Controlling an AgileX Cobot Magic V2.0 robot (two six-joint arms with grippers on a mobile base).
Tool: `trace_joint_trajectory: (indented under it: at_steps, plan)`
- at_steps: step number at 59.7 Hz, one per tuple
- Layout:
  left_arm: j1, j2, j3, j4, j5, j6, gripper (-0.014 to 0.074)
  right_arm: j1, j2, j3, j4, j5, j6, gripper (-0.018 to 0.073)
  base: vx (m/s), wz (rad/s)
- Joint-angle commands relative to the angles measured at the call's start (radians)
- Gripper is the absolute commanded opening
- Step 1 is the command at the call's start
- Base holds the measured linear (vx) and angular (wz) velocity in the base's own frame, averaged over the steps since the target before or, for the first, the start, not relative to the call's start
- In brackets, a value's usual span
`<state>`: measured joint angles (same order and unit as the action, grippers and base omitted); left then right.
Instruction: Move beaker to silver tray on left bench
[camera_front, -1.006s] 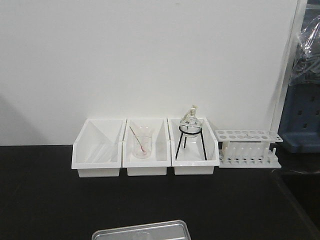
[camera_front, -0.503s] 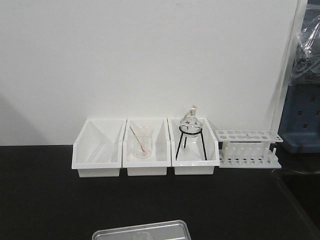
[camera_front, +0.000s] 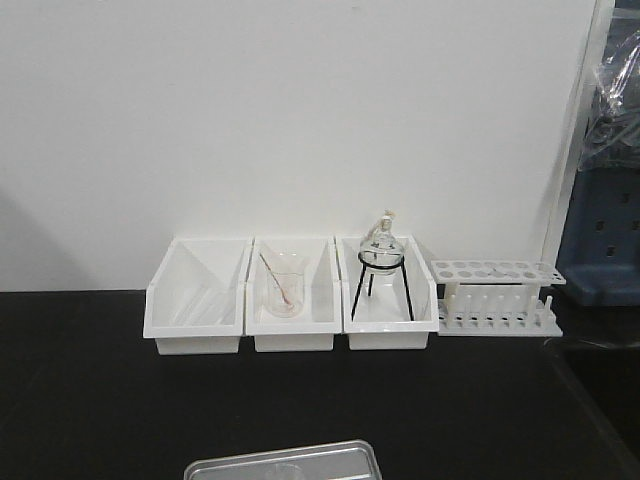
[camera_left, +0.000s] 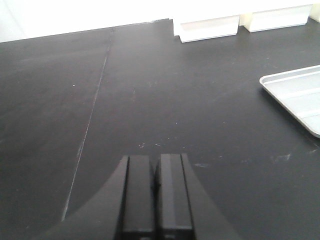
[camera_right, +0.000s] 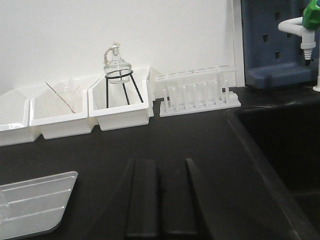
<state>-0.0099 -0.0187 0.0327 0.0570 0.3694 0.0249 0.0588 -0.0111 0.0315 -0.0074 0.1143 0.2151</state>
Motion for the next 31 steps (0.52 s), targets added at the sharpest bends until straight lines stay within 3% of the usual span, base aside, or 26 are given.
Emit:
trace_joint_trajectory:
  at_steps: [1,31]
  plan:
    - [-0.006,-0.007,0.020,-0.003,-0.075,-0.002,0.0001,-0.004,-0.012,0.006,-0.009,-0.073,0.002,-0.0011,0.00,0.00]
    - [-0.006,-0.007,0.020,-0.003,-0.075,-0.002,0.0001,-0.004,-0.012,0.006,-0.009,-0.073,0.002,-0.0011,0.00,0.00]
